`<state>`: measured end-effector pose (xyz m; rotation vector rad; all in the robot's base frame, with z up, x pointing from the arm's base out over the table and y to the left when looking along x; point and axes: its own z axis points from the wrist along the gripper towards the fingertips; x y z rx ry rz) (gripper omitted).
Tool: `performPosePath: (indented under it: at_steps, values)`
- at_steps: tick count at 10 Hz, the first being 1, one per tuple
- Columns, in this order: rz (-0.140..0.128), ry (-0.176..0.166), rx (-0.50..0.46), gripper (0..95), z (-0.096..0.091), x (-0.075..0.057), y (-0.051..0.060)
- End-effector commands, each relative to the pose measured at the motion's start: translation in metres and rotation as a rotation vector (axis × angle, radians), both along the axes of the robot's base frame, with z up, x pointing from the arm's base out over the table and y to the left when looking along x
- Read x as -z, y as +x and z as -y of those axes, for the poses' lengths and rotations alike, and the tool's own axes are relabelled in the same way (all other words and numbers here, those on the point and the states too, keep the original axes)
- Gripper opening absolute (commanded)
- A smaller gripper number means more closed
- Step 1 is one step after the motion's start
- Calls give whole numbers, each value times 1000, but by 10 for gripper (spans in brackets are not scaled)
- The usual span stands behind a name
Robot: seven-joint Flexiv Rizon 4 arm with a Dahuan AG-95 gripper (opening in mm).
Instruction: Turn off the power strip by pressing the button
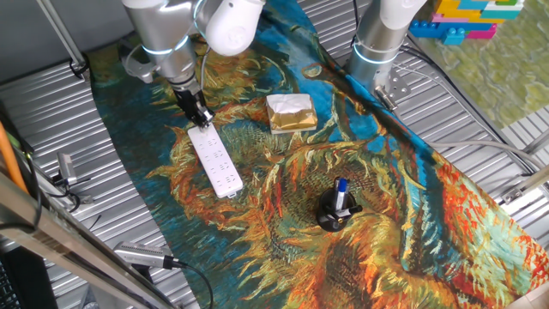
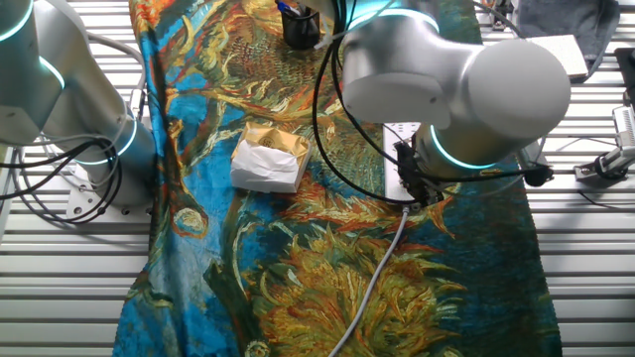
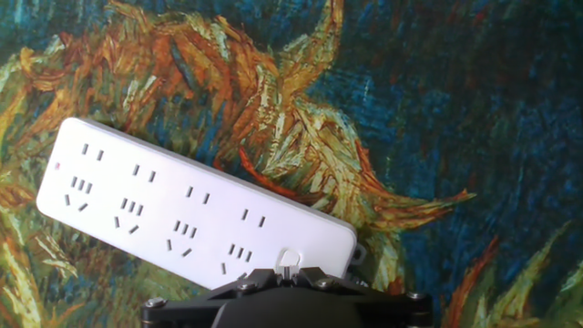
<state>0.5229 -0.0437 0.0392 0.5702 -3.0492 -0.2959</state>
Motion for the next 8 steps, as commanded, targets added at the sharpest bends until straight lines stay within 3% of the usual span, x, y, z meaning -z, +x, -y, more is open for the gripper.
performPosePath:
  at_steps: [1, 8]
  values:
    - [-1, -2, 6, 0, -2, 1, 1]
    - [1, -8, 0, 0, -3, 10, 3]
